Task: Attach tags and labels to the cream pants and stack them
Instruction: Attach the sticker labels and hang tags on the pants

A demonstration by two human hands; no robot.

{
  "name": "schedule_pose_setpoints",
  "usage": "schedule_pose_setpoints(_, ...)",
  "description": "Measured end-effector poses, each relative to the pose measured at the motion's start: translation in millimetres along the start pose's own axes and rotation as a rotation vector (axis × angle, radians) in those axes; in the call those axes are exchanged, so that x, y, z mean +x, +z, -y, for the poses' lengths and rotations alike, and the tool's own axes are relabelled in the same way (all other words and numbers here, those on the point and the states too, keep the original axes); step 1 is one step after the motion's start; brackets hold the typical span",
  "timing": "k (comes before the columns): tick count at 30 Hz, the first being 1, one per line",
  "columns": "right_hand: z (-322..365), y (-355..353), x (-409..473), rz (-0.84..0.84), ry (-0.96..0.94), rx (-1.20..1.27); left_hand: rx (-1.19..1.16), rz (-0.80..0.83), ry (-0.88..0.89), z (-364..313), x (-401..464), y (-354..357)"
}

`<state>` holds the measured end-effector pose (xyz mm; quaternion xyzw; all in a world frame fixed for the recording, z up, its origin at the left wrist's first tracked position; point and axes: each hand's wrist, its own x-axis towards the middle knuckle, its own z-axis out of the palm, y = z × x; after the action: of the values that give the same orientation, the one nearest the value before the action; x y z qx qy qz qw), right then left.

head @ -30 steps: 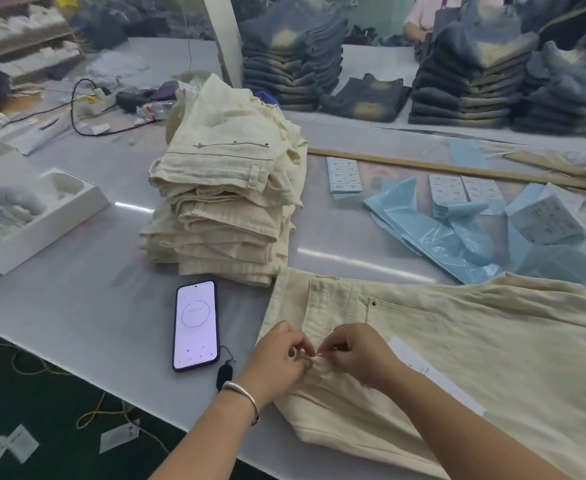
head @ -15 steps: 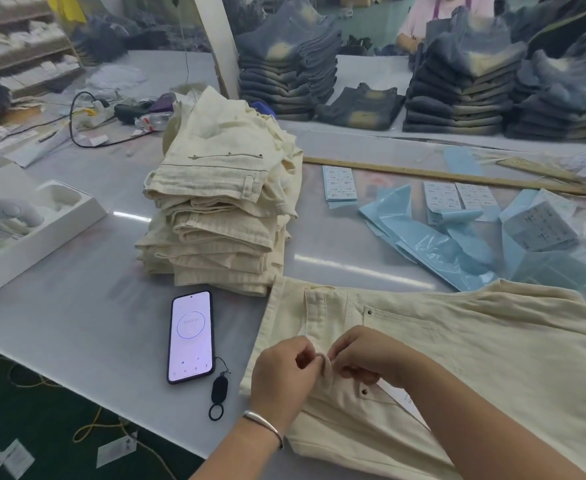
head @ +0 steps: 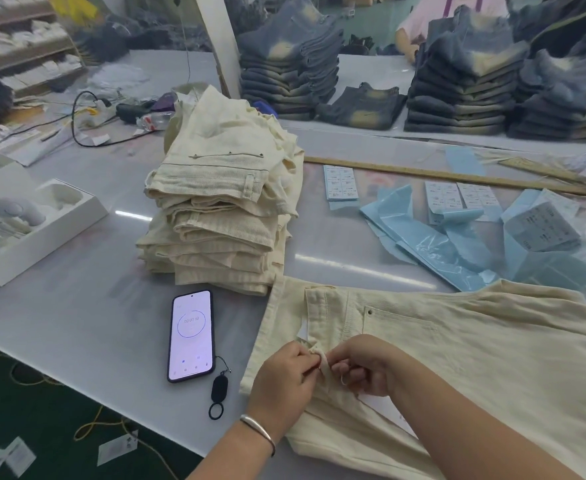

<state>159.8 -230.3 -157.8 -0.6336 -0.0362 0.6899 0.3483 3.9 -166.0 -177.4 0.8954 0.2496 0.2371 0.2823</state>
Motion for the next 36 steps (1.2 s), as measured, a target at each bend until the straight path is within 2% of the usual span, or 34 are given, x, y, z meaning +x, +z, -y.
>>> schedule_pose_setpoints(5, -1.6, 3.9, -0.8, -0.047, -0.012, -0.058, 0.053, -0.02, 0.117, 0.7, 0.4, -0.8)
schedule_pose_setpoints(8, -4.3, 7.2, -6.0, -0.104, -0.081, -0.126, 0.012, 0.03, 0.114, 4.9, 1.4, -3.2)
schedule_pose_setpoints(13, 1.6, -19.1, -33.4, -0.239, -0.405, -0.178, -0.114, 0.043, -0.084, 12.4, 10.0, -11.8)
schedule_pose_setpoints(17, -2.4, -64.1, -57.0, -0.535, -0.611, -0.186, -0.216, -0.015, -0.241, 9.4, 18.7, -16.7)
schedule_pose_setpoints(19, -11.6, -77.2, -62.1, -0.679, -0.626, -0.361, -0.254, 0.017, -0.275, 4.8, 23.9, -16.4)
schedule_pose_setpoints(20, -16.8, -80.3, -63.4, -0.695, -0.6, -0.476, -0.271, 0.043, -0.289, 2.0, 26.3, -15.6)
schedule_pose_setpoints(24, -38.7, -63.9, -60.4, -0.53, -0.357, -0.928, -0.332, 0.139, -0.319, -10.9, 30.4, -7.2)
schedule_pose_setpoints(27, -50.0, -39.1, -47.8, -0.599, -0.322, -1.155, -0.339, 0.189, -0.336, -16.8, 30.5, -2.2)
schedule_pose_setpoints(31, -43.0, -26.8, -43.9, -0.774, -0.552, -1.164, -0.386, 0.231, -0.354, -16.9, 32.8, -1.9)
schedule_pose_setpoints(34, -36.4, -28.2, -47.0, -1.008, -0.971, -1.308, -0.419, 0.22, -0.371, -15.7, 34.7, -2.6)
schedule_pose_setpoints(36, -36.8, -23.0, -48.2, -1.003, -1.064, -1.401, -0.43, 0.213, -0.381, -14.5, 35.0, -2.6)
